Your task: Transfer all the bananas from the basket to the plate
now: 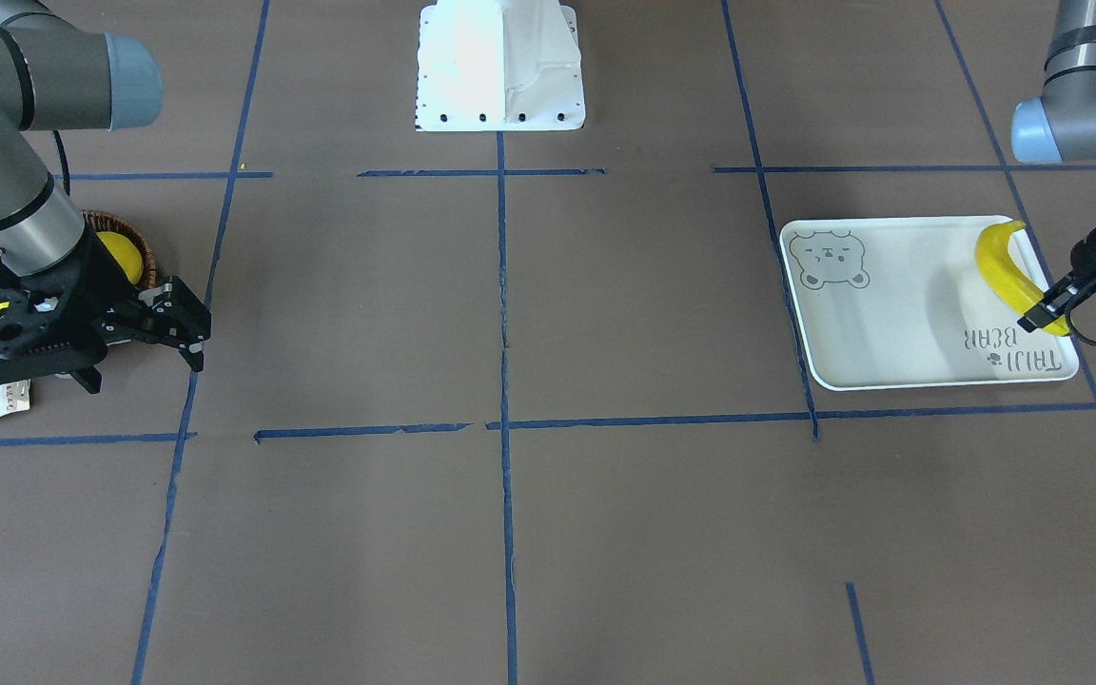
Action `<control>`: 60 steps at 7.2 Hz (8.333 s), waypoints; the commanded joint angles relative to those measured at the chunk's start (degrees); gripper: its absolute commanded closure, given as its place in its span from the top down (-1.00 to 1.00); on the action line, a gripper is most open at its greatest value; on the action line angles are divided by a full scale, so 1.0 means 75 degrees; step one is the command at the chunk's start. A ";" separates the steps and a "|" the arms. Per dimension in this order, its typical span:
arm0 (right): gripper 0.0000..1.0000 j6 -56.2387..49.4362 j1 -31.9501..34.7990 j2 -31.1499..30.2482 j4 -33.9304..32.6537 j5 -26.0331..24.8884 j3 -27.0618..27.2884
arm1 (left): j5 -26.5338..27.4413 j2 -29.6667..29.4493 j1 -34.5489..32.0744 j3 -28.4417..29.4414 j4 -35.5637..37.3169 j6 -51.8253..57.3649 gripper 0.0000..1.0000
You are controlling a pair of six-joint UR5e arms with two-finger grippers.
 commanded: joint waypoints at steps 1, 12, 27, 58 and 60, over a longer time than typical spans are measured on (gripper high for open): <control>0.98 0.0000 -0.0012 -0.0010 0.0002 -0.0012 -0.0028 | 0.0001 -0.0017 0.0004 0.0935 -0.1108 0.0083 -0.83; 0.97 -0.0997 0.0188 -0.3521 0.0166 -0.0094 0.2535 | -0.1734 -0.1517 -0.1262 0.1092 -0.1185 0.3036 0.99; 0.43 -0.0046 -0.1266 -0.5060 0.3131 -0.1149 0.1694 | -0.1734 -0.1529 -0.1226 0.1104 -0.1208 0.3024 0.99; -0.96 0.5177 -0.2565 0.1795 0.6220 -0.1559 -0.2101 | -0.0211 -0.5570 0.1785 0.0635 -0.2954 -0.4005 0.98; -0.96 0.5284 -0.2765 0.1911 0.6260 -0.1980 -0.2103 | -0.0082 -0.5689 0.2008 0.0647 -0.2966 -0.4217 0.88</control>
